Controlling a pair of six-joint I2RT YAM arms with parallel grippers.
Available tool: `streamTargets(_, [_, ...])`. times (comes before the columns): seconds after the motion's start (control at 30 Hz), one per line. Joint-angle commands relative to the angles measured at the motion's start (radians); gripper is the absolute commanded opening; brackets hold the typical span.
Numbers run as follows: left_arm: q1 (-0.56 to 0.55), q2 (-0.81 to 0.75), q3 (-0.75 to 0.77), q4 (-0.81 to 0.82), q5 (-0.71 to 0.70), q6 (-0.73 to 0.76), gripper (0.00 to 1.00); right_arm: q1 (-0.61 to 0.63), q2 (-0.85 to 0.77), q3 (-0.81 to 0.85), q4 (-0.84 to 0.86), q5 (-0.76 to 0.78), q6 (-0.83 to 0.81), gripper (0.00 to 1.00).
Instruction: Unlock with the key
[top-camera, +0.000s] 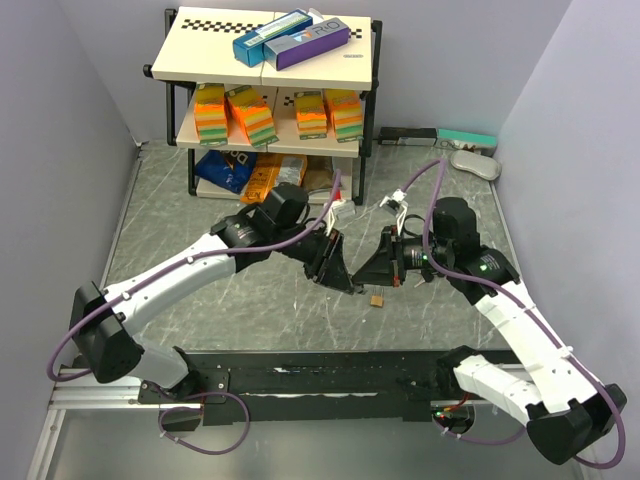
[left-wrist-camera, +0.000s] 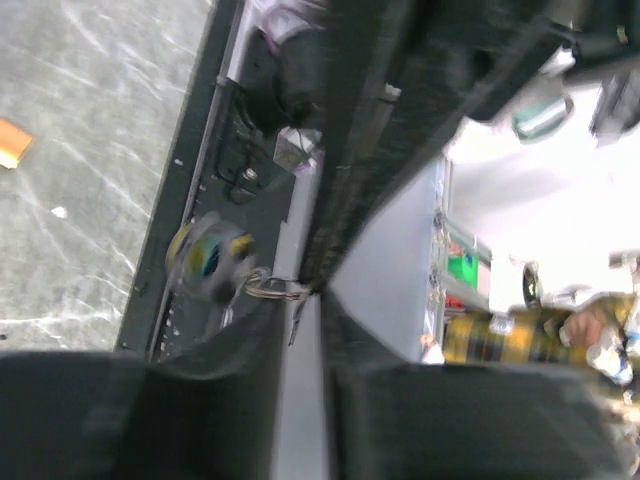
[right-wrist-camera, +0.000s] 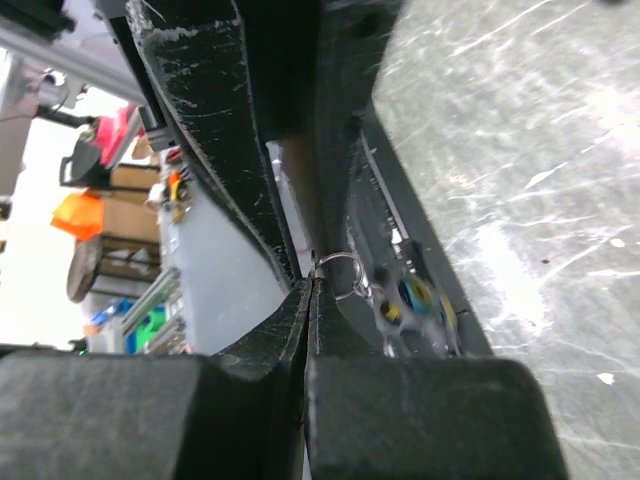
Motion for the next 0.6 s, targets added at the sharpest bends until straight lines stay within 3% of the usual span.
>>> streamTargets(0.0, [0.031,-0.058,-0.038,0.228,-0.082,-0.130,0.42,0.008,-0.043,0.000,0.064,0.060,-0.014,0.00])
streamTargets(0.07, [0.044,-0.073,-0.075,0.266,-0.086,-0.179,0.57,0.008,-0.054,-0.006,0.070,0.089,-0.012,0.00])
streamTargets(0.1, [0.049,-0.088,-0.086,0.280,-0.096,-0.192,0.69,0.011,-0.061,-0.006,0.068,0.101,-0.015,0.00])
streamTargets(0.17, [0.060,-0.117,-0.113,0.306,-0.108,-0.218,0.80,0.010,-0.066,-0.001,0.061,0.136,-0.023,0.00])
streamTargets(0.37, [0.078,-0.196,-0.168,0.331,-0.266,-0.325,0.90,0.008,-0.095,-0.018,0.077,0.221,-0.024,0.00])
streamTargets(0.57, [0.087,-0.124,-0.067,0.132,-0.490,-0.545,0.87,0.017,-0.127,-0.003,0.064,0.397,-0.103,0.00])
